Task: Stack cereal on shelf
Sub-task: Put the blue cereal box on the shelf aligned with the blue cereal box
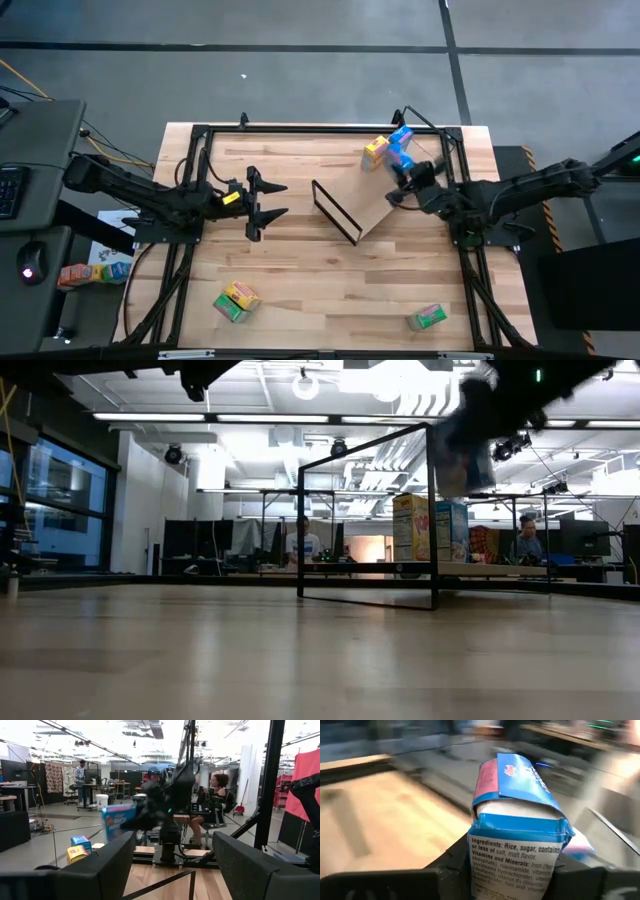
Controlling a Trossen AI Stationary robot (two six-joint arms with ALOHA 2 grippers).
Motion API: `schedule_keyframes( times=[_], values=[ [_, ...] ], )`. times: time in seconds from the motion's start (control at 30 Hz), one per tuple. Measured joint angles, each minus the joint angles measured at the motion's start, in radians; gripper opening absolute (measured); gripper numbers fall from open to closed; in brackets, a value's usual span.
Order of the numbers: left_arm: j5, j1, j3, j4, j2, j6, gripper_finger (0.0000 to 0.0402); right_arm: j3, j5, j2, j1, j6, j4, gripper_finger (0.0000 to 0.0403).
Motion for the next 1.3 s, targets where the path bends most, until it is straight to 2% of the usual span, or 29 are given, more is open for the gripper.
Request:
schedule_keyframes(
  times=[0.1, 0.23, 0.53, 0.87, 1.3],
  values=[
    [0.000, 0.000, 0.000, 0.001, 0.000, 0.000, 0.0259, -0.087, 0.114, 0.000, -0.013, 0.128, -0.003, 0.0112],
    [0.000, 0.001, 0.000, 0.001, 0.000, 0.000, 0.0259, -0.158, 0.194, 0.000, -0.033, 0.292, 0.001, 0.0113],
    [0.001, 0.001, 0.000, 0.001, 0.000, 0.000, 0.0259, -0.187, 0.264, 0.123, -0.112, 0.462, 0.011, 0.0112],
    [0.001, 0.001, 0.000, 0.001, 0.000, 0.000, 0.0259, -0.187, 0.257, 0.284, -0.228, 0.583, 0.011, 0.0113],
    [0.001, 0.001, 0.000, 0.001, 0.000, 0.000, 0.0259, -0.187, 0.162, 0.313, -0.356, 0.622, 0.009, 0.0113]
  ],
)
